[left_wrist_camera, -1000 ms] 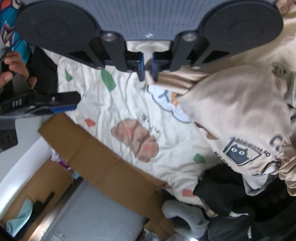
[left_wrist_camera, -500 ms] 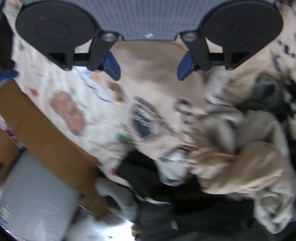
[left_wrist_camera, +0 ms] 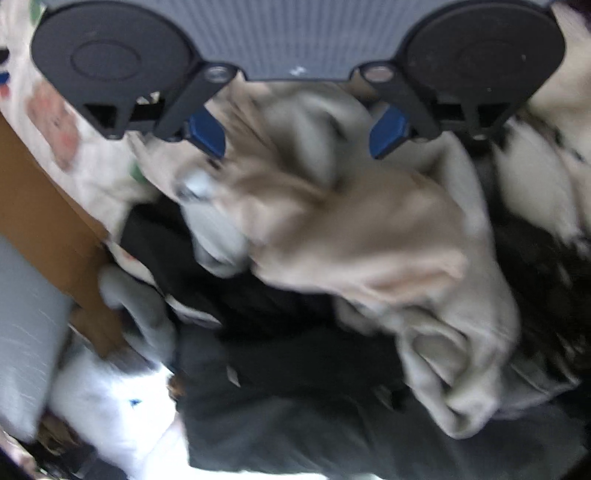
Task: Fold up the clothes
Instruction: 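Grasp the beige T-shirt with the right tool while the left tool holds it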
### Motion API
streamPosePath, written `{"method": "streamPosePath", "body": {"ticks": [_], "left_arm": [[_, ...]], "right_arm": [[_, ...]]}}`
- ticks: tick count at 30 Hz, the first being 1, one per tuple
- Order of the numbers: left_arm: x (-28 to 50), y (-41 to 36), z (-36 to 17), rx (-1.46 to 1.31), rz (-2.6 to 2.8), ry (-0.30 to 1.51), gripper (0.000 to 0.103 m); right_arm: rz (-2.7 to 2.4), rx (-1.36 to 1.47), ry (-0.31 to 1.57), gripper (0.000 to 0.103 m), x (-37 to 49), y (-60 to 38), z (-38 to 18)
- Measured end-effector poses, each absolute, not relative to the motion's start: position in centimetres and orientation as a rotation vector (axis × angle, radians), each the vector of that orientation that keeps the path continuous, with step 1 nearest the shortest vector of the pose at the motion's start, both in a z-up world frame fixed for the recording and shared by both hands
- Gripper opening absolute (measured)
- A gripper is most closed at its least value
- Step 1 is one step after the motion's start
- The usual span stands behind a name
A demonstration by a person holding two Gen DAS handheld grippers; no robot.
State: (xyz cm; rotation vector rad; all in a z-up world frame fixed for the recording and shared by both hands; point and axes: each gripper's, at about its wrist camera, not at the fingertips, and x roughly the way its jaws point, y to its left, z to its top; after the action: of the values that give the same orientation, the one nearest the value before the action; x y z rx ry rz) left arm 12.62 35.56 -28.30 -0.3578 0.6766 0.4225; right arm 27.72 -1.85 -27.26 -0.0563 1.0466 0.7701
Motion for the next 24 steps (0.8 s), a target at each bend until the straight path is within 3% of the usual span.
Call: {"method": "streamPosePath", "body": {"ticks": [4, 8, 11, 13, 15, 20, 24], "left_arm": [[13.1, 38.5, -28.0, -0.363, 0.512, 0.648, 0.091], [13.4, 40.8, -27.9, -0.38, 0.551, 0.613, 0.088], [13.6, 41.5, -28.0, -0.378, 0.537, 0.61, 0.064], [13.6, 41.6, -27.7, -0.353, 0.537, 0.619, 0.03], [13.5, 41.5, -27.3, -0.346, 0.534, 0.605, 0.02], [13.1, 41.5, -25.9, -0.33, 0.529, 0.558, 0.014], [13.0, 41.6, -24.9, -0.333, 0.528, 0.524, 0.013]], "right_arm": [[0.809, -0.055, 1.035, 0.102, 29.1, 0.9, -28.4], [0.844, -0.055, 1.031, 0.101, 30.5, 4.0, -30.0], [0.868, -0.056, 1.039, 0.091, 31.5, 6.2, -31.0], [0.88, -0.059, 1.042, 0.086, 32.0, 7.4, -31.5], [0.891, -0.063, 1.044, 0.085, 32.6, 8.6, -31.9], [0.92, -0.085, 1.023, 0.082, 33.4, 11.2, -32.2], [0.928, -0.091, 1.047, 0.072, 34.4, 12.7, -33.0]]}}
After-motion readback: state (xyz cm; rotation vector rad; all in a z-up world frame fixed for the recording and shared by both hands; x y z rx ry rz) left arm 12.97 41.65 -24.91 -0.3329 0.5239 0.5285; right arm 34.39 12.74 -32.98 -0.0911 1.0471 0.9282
